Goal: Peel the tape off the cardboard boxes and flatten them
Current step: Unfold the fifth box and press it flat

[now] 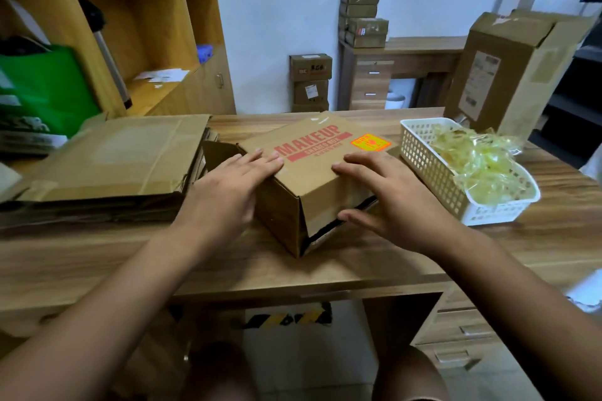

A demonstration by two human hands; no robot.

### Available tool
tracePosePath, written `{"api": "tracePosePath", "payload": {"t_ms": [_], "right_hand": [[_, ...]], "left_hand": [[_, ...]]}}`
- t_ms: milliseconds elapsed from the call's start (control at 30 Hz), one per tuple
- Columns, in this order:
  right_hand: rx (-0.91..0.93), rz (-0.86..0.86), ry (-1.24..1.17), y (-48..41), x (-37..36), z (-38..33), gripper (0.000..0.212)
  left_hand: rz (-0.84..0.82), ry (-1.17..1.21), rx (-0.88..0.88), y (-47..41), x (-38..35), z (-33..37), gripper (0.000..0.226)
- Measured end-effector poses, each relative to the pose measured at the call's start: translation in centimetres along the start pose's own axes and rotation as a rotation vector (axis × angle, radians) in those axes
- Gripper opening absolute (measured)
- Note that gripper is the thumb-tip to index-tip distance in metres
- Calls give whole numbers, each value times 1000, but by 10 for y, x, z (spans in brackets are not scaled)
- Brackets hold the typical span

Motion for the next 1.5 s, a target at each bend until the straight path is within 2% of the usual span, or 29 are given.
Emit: {"api": "tracePosePath", "payload": {"t_ms": [100, 333, 433, 500, 667, 967, 1133, 1300, 1367, 1500], "right_hand": [[-18, 57, 113, -2, -6, -6, 72], [-11, 123, 185, -4, -21, -10, 82], [-16, 49, 268, -4, -21, -8, 104], [-17, 22, 315, -3, -21, -6, 109], [3, 79, 306, -2, -18, -4, 86], [79, 9, 236, 8, -7, -5, 74], [122, 20, 169, 7, -1, -10, 52], [120, 27, 123, 5, 1, -14, 46], [128, 108, 91, 5, 2, -17, 42], [170, 454, -25, 24, -5, -24, 30]], "left_hand": [[-49, 39, 46, -1, 2, 11, 70], [-83, 53, -21, 16, -9, 40, 67], [-90, -6, -31, 19, -18, 42, 85], [-99, -21, -24, 18, -22, 43, 95], [-101, -37, -11, 15, -22, 38, 100], [-179, -61, -20, 14, -9, 22, 103], [-89, -71, -92, 18, -4, 34, 78], [-69, -36, -49, 13, -3, 37, 61], [-47, 31, -10, 9, 2, 37, 56], [-48, 175, 103, 0, 11, 31, 49]]}}
Point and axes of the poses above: each hand's wrist, its own y-axis away from the middle knuckle, its own x-axis out of the back of the hand, z = x × y, the point moved 1 cm from there along -y, towards the middle knuckle, and after that the axes turned 4 degrees about -y, right-handed, at the moved point
